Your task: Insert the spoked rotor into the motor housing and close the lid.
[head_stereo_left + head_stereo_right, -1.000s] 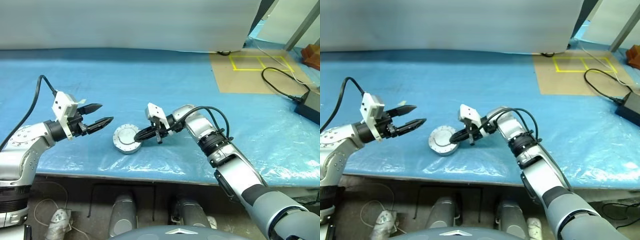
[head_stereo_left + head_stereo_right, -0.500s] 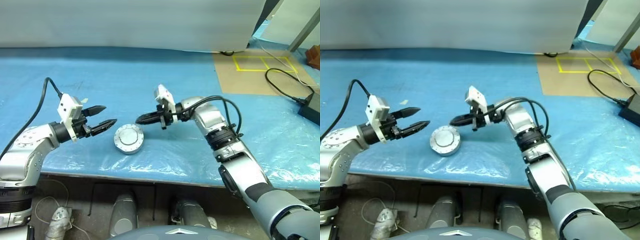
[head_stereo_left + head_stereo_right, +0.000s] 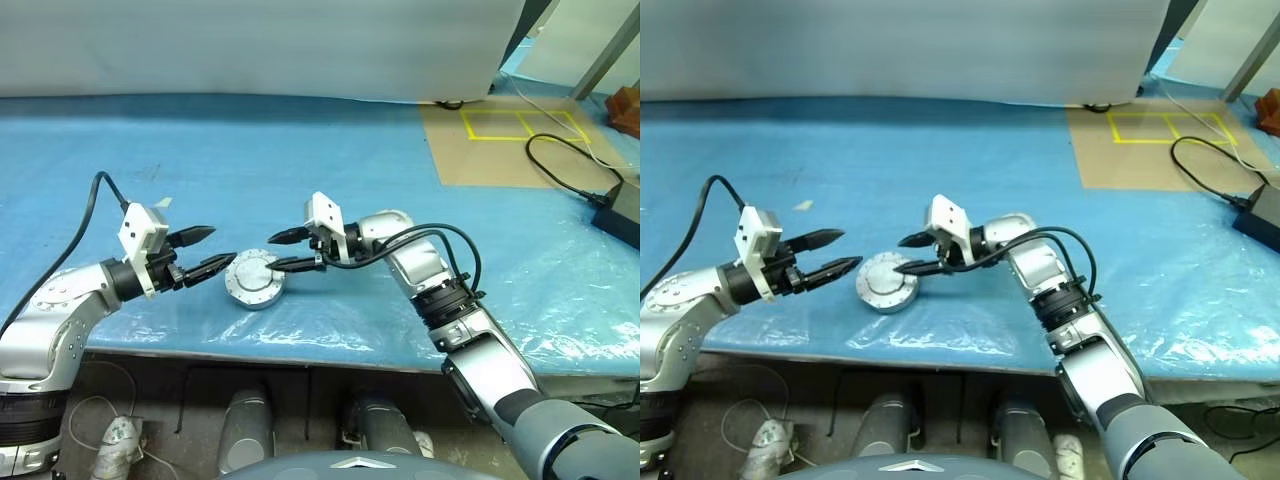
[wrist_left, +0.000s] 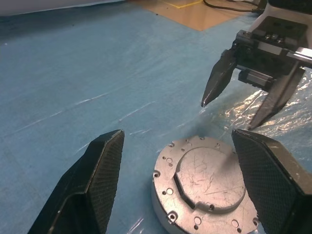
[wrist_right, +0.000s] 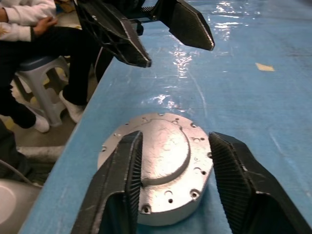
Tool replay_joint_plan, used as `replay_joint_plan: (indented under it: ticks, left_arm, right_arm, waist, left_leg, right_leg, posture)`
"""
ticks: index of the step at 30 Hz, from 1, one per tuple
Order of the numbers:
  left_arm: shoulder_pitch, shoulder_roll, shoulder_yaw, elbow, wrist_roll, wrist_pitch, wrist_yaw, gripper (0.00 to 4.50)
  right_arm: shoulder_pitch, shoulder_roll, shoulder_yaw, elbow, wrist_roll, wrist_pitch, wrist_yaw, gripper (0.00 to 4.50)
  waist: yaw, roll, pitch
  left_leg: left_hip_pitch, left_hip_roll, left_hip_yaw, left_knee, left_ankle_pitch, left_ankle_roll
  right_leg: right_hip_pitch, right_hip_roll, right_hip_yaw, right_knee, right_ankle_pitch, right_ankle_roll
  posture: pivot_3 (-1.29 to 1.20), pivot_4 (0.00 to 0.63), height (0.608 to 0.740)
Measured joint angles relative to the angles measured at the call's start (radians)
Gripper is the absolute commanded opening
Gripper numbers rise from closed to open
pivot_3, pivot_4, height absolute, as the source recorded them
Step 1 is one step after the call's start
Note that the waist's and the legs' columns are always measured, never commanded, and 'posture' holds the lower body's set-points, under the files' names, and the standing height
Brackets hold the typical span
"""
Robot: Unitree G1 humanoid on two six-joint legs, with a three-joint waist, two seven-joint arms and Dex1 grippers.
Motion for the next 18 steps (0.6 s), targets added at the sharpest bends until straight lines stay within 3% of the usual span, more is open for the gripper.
replay_joint_plan:
  ticks: [7, 18]
  left_arm:
    - [0.023, 0.025, 0.080, 0.000, -0.008, 0.003, 0.012, 3.72]
    - [0.034, 0.013, 0.068, 0.000, -0.002, 0.000, 0.040, 3.72]
  right_arm:
    - [0.001, 0.050, 0.060, 0.045, -0.026, -0.019, -0.025, 3.13]
    - [-0.030, 0.084, 0.065, 0.180, -0.088, -0.166, -0.090, 3.13]
  waist:
    - [0.000, 0.000, 0.000]
    - [0.000, 0.000, 0.000]
  left_leg:
    - [0.001, 0.000, 0.000, 0.000, 0.000, 0.000]
    - [0.001, 0.000, 0.000, 0.000, 0.000, -0.001]
  right_leg:
    - [0.001, 0.000, 0.000, 0.000, 0.000, 0.000]
    - [0.001, 0.000, 0.000, 0.000, 0.000, 0.000]
  posture:
    - [0.00, 0.150, 0.740]
    - [0.00, 0.150, 0.740]
